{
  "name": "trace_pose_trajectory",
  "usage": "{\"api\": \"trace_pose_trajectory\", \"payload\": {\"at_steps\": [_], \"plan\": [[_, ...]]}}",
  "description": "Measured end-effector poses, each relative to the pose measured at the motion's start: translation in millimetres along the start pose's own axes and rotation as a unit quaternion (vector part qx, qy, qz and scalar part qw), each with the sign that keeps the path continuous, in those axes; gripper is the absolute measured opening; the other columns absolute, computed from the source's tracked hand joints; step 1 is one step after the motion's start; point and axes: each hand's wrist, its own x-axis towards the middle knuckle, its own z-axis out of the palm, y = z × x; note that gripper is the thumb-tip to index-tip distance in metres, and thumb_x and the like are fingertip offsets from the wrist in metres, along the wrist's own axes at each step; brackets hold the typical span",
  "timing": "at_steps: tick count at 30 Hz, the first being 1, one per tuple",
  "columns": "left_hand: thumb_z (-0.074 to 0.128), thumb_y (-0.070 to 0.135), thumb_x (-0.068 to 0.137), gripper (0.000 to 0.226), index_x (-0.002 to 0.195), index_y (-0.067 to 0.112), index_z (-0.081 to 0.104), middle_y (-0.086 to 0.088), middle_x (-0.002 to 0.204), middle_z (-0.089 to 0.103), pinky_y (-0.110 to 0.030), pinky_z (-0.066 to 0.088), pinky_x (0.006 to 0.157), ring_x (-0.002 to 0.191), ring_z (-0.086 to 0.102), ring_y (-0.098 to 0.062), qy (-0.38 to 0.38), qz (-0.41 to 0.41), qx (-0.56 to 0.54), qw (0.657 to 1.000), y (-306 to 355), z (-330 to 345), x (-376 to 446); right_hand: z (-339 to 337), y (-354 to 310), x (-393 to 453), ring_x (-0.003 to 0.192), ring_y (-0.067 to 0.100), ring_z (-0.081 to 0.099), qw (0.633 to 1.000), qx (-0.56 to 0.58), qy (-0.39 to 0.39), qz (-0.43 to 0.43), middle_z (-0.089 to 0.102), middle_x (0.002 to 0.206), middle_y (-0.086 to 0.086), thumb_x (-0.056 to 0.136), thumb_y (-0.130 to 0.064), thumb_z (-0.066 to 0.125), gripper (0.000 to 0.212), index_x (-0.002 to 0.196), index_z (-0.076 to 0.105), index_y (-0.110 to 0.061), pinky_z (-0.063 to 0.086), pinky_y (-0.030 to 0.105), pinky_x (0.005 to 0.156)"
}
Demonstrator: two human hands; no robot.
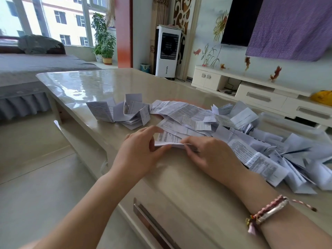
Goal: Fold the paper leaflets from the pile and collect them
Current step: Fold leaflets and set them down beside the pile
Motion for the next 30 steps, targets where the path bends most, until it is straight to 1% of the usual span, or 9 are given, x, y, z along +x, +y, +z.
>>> {"api": "trace_pose_trajectory", "payload": {"at_steps": [2, 5, 7, 10, 13, 17, 21, 27, 30], "plan": [[0.072, 0.044, 0.077, 0.033, 0.107, 0.032, 0.065, 0.012, 0.058, 0.049, -0.024, 0.032, 0.070, 0.066, 0.050, -0.004, 0.028, 0.011, 0.019, 0.999, 6.9, -0.9, -2.7, 1.1, -1.3, 0.2, 0.081, 0.015, 0.064, 0.998, 0.039, 0.006, 0.039, 0.070, 0.086, -0.007, 0.089, -0.026, 0.057, 0.015, 0.100, 0.066, -0.031, 0.047, 0.028, 0.065], [0.070, 0.048, 0.076, 0.036, 0.110, 0.037, 0.064, 0.016, 0.062, 0.058, -0.021, 0.032, 0.078, 0.087, 0.056, -0.012, 0.058, 0.025, 0.048, 0.997, 18.3, -1.3, -5.0, 1.2, -0.5, 0.2, 0.078, 0.005, 0.060, 0.989, 0.108, 0.001, 0.098, 0.069, 0.084, -0.010, 0.091, -0.027, 0.061, 0.008, 0.094, 0.067, -0.031, 0.049, 0.031, 0.070], [0.072, 0.047, 0.075, 0.044, 0.116, 0.036, 0.061, 0.017, 0.079, 0.066, -0.024, 0.039, 0.086, 0.095, 0.059, -0.012, 0.045, 0.028, 0.029, 0.998, 20.8, 1.7, -5.1, 1.2, -0.3, 1.8, 0.070, 0.007, 0.057, 0.978, 0.166, 0.005, 0.123, 0.066, 0.075, -0.008, 0.092, -0.030, 0.061, 0.008, 0.087, 0.066, -0.027, 0.047, 0.032, 0.068], [0.070, 0.050, 0.076, 0.058, 0.128, 0.034, 0.052, 0.015, 0.111, 0.063, -0.037, 0.048, 0.090, 0.100, 0.061, -0.013, 0.030, 0.013, 0.008, 0.999, 18.6, 8.6, -3.9, -0.1, -5.3, 4.3, 0.075, 0.017, 0.063, 0.950, 0.283, -0.004, 0.129, 0.067, 0.076, -0.002, 0.093, -0.024, 0.061, 0.011, 0.085, 0.068, -0.021, 0.051, 0.038, 0.071], [0.066, 0.055, 0.076, 0.071, 0.138, 0.031, 0.041, 0.010, 0.131, 0.052, -0.033, 0.047, 0.090, 0.109, 0.057, -0.011, 0.001, -0.023, -0.021, 1.000, 13.5, 12.4, -1.8, -2.3, -12.7, 4.4, 0.083, 0.020, 0.066, 0.923, 0.364, -0.021, 0.123, 0.070, 0.083, 0.002, 0.095, -0.019, 0.060, 0.012, 0.090, 0.071, -0.018, 0.050, 0.033, 0.075], [0.069, 0.038, 0.083, 0.046, 0.126, 0.026, 0.058, 0.014, 0.120, 0.062, -0.016, 0.049, 0.081, 0.104, 0.061, -0.003, -0.046, -0.059, -0.144, 0.987, 12.2, 14.1, 0.6, -2.1, -16.8, 4.5, 0.081, 0.017, 0.067, 0.898, 0.419, -0.039, 0.124, 0.070, 0.084, 0.001, 0.095, -0.014, 0.059, 0.011, 0.092, 0.070, -0.012, 0.052, 0.036, 0.074], [0.068, 0.018, 0.087, 0.023, 0.110, 0.020, 0.069, 0.012, 0.101, 0.071, -0.026, 0.055, 0.084, 0.095, 0.066, 0.000, -0.069, -0.058, -0.246, 0.965, 13.9, 12.0, 0.6, -2.8, -16.6, 4.2, 0.087, 0.014, 0.069, 0.873, 0.463, -0.069, 0.137, 0.069, 0.090, 0.000, 0.095, -0.007, 0.057, 0.014, 0.096, 0.065, -0.017, 0.055, 0.027, 0.075], [0.070, 0.019, 0.086, 0.028, 0.112, 0.027, 0.068, 0.016, 0.104, 0.069, -0.021, 0.050, 0.087, 0.098, 0.061, 0.005, -0.065, -0.006, -0.197, 0.978, 12.7, 13.5, -0.5, -0.6, -14.7, 4.0, 0.090, 0.017, 0.070, 0.844, 0.502, -0.089, 0.163, 0.071, 0.091, 0.001, 0.096, -0.001, 0.051, 0.019, 0.104, 0.060, -0.016, 0.054, 0.028, 0.078], [0.072, 0.024, 0.084, 0.039, 0.121, 0.031, 0.063, 0.014, 0.125, 0.061, -0.024, 0.044, 0.100, 0.117, 0.052, 0.003, -0.045, 0.030, -0.166, 0.985, 7.4, 12.9, 2.0, -0.8, -14.7, 4.4, 0.088, 0.018, 0.070, 0.842, 0.509, -0.092, 0.152, 0.072, 0.087, -0.001, 0.092, -0.004, 0.052, 0.021, 0.108, 0.060, -0.016, 0.055, 0.030, 0.079]]}}
